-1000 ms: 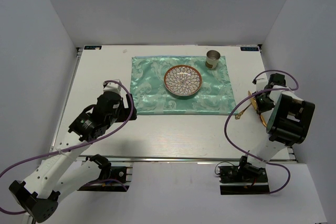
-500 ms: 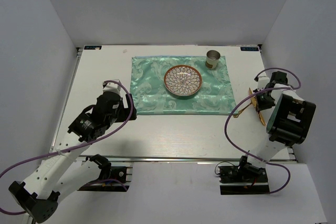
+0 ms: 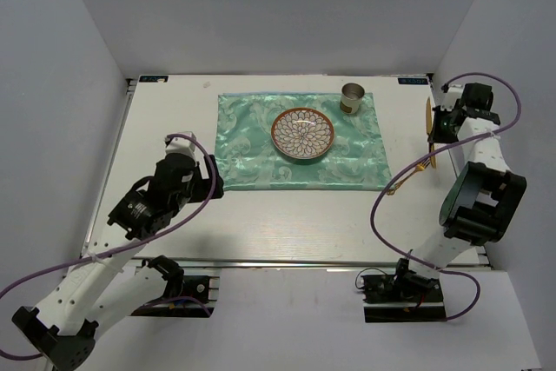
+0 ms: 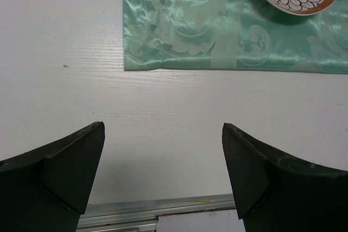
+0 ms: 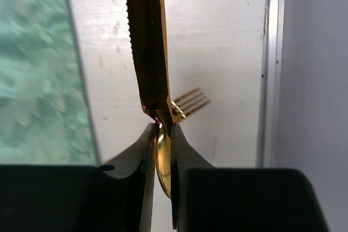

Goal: Set the dinner table for one person

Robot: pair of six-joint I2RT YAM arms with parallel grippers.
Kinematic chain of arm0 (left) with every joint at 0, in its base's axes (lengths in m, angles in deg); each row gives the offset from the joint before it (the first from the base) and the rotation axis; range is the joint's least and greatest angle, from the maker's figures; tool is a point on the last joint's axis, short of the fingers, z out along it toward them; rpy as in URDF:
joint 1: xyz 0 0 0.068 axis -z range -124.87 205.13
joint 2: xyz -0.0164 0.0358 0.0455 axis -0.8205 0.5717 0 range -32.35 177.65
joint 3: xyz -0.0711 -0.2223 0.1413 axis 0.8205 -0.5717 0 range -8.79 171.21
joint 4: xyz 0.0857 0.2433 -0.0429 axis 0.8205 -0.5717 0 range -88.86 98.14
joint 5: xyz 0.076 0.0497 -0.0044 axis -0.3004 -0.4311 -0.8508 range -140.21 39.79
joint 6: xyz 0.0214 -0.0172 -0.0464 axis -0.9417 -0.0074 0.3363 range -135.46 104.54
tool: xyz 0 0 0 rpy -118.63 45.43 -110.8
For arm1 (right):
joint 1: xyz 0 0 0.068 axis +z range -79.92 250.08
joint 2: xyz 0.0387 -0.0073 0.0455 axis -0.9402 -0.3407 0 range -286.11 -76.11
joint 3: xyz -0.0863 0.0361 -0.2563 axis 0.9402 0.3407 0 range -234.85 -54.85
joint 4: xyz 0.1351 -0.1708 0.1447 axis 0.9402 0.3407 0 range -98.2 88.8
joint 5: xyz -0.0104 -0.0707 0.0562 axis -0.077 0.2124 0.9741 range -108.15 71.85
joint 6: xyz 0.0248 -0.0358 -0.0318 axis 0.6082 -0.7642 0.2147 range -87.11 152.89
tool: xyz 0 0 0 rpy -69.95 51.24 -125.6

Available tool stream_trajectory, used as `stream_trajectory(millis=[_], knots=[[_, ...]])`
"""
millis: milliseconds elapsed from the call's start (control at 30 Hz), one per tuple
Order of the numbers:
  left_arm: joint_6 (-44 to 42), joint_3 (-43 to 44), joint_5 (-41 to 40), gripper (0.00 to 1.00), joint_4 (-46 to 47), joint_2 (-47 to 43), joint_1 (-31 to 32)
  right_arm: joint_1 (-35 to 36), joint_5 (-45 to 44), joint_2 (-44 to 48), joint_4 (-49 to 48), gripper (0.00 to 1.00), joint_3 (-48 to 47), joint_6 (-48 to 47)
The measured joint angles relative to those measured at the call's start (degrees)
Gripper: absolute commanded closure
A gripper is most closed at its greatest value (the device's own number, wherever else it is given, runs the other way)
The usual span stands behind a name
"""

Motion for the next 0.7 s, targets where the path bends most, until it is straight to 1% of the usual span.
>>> stream_trajectory(millis=[133, 233, 333, 433, 500, 600, 700], knots=[[0.5, 0.0, -0.8, 0.02, 0.0, -0.3, 0.0, 4.3, -0.9, 3.9, -1.2, 1.00, -0.3, 8.7], [0.8, 0.0, -1.2, 0.02, -0.1, -0.5, 0.0, 9.8, -2.0, 9.4, -2.9, 1.00, 2.1, 16.9], [0.9, 0.0, -1.6, 0.02, -0.2, -0.8, 0.0, 15.9, -3.5, 12.2, -3.0, 1.00, 2.9, 24.9], [0.9, 0.0, -1.9, 0.02, -0.2, -1.1, 0.0, 21.5, -6.1, 11.5, -2.4, 1.00, 3.7, 30.8], [0.9, 0.0, -1.9, 0.03, -0.2, -1.4, 0.0, 23.9, -7.8, 9.7, -1.2, 1.00, 4.3, 32.8], [0.9, 0.0, -1.9, 0.03, -0.2, -1.5, 0.0, 25.7, -10.2, 6.1, 0.6, 1.00, 5.1, 33.8], [0.9, 0.0, -1.9, 0.03, -0.2, -1.4, 0.0, 26.0, -12.2, 4.0, 1.8, 1.00, 6.3, 33.6]])
